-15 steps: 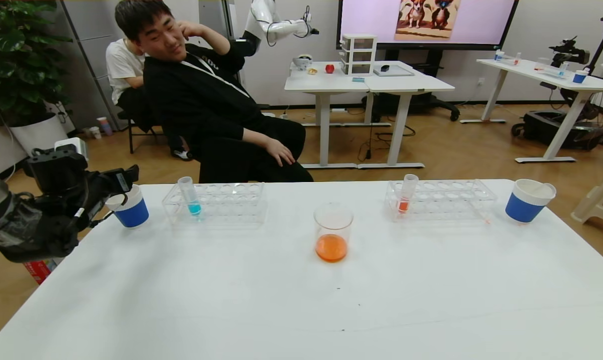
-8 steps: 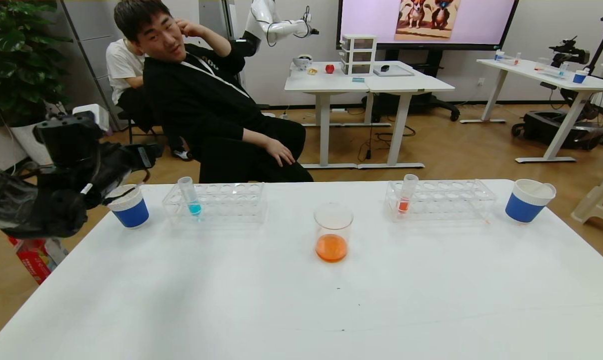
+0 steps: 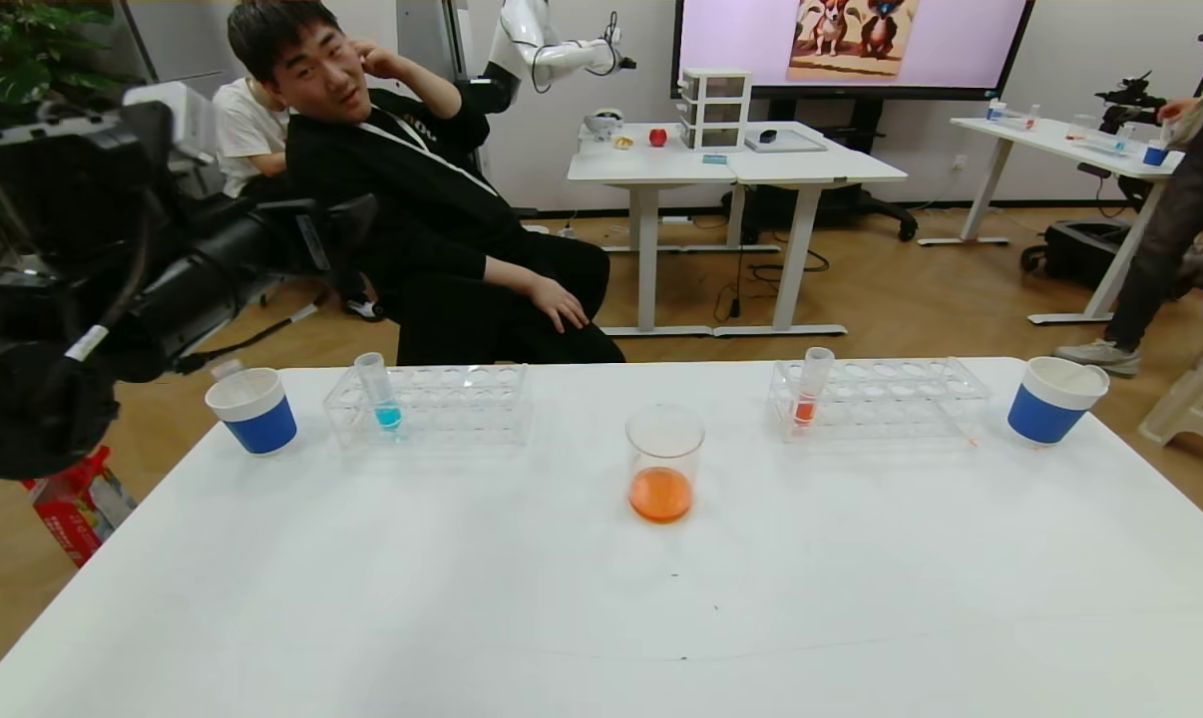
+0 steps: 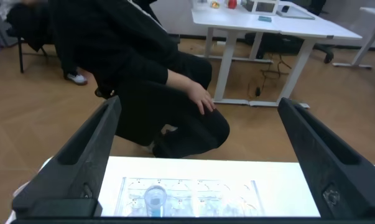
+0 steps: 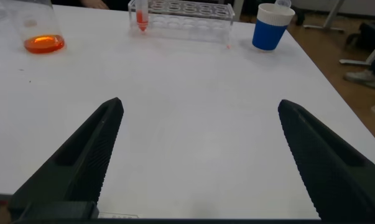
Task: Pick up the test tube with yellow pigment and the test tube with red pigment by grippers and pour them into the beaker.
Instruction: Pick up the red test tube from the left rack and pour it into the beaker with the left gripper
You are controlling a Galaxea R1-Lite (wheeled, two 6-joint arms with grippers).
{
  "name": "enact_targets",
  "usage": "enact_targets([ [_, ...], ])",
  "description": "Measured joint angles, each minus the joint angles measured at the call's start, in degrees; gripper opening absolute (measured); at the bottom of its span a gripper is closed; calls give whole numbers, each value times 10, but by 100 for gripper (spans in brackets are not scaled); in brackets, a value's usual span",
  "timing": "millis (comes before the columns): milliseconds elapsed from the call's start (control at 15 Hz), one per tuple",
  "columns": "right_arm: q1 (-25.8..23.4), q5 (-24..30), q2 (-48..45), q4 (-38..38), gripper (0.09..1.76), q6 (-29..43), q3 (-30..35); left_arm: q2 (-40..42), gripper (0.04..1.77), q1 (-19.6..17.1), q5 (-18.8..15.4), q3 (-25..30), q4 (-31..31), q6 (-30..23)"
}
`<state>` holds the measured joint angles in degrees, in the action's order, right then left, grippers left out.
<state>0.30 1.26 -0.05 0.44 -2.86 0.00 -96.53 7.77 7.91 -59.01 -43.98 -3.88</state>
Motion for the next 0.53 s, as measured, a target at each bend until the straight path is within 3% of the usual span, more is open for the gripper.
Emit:
enact_targets([
  [333, 0, 0, 0, 0, 173, 0, 0, 157, 175, -3, -3, 90, 38, 36],
  [533, 0, 0, 0, 0, 173, 0, 0, 266, 175, -24, -4, 192, 52, 80],
])
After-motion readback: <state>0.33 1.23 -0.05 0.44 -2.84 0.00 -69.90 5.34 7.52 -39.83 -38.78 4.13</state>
